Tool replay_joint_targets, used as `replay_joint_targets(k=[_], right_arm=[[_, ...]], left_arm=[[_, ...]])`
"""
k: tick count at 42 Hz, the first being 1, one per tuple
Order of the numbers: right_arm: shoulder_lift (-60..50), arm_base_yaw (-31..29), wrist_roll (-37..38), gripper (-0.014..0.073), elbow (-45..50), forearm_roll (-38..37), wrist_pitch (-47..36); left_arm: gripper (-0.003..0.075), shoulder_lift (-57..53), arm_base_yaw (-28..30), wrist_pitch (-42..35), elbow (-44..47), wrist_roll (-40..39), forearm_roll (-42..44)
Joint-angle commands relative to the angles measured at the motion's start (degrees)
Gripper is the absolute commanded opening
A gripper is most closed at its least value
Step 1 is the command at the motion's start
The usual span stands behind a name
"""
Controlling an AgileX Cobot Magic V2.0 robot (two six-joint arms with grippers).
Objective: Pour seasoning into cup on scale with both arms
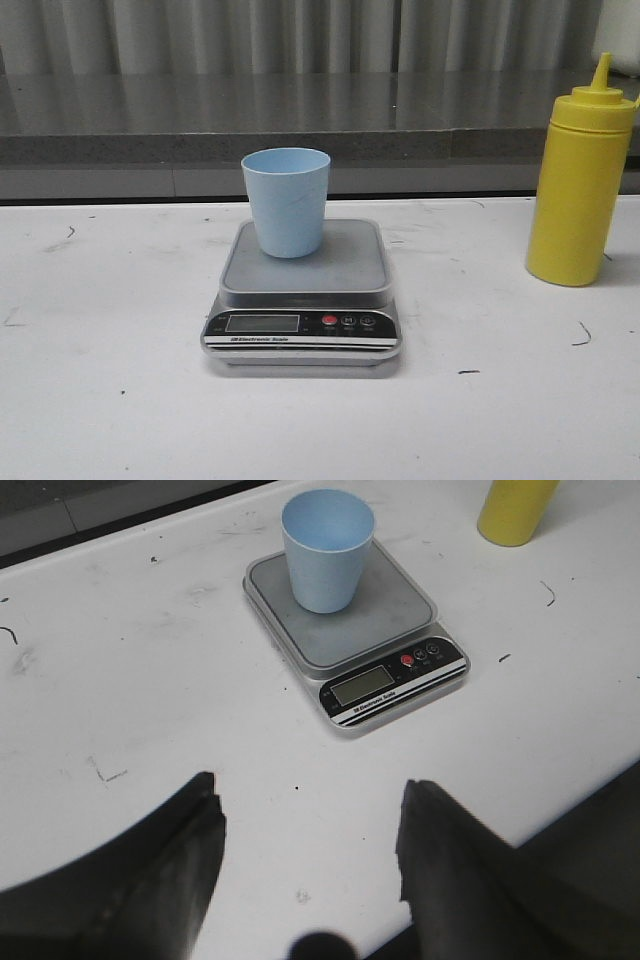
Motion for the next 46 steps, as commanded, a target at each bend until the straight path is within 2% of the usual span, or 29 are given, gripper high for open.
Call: replay_joint_targets(k=[1, 6, 16, 35, 40, 46], right_arm=[[-1.8, 0.6, -2.6, 0.0593, -4.5, 0.5, 3.5], [-3.0, 0.6, -5.6, 0.0593, -6.0, 3.2, 6.6], [-3.4, 0.6, -9.7, 0.0593, -6.1, 10.0, 6.8], [-3.4, 0.6, -10.0, 0.0584, -6.1, 10.2, 3.1], [-3.4, 0.6, -10.0, 0.049, -6.1, 10.2, 2.3], [-3.4, 0.6, -10.0, 0.0275, -5.9, 10.2, 2.2]], left_arm=[[0.0386, 0.1, -0.4, -3.9, -1.5, -0.2, -0.6], [0.0386, 0.1, -0.4, -3.9, -1.5, -0.2, -0.6], [0.0386, 0.1, -0.4, -3.9, -1.5, -0.2, -0.6], [0.0386, 0.1, -0.4, -3.9, -1.5, -0.2, -0.6], [0.0386, 0.1, -0.4, -3.9, -1.5, -0.2, -0.6], [0.0386, 0.1, -0.4, -3.9, -1.5, -0.2, -0.6]])
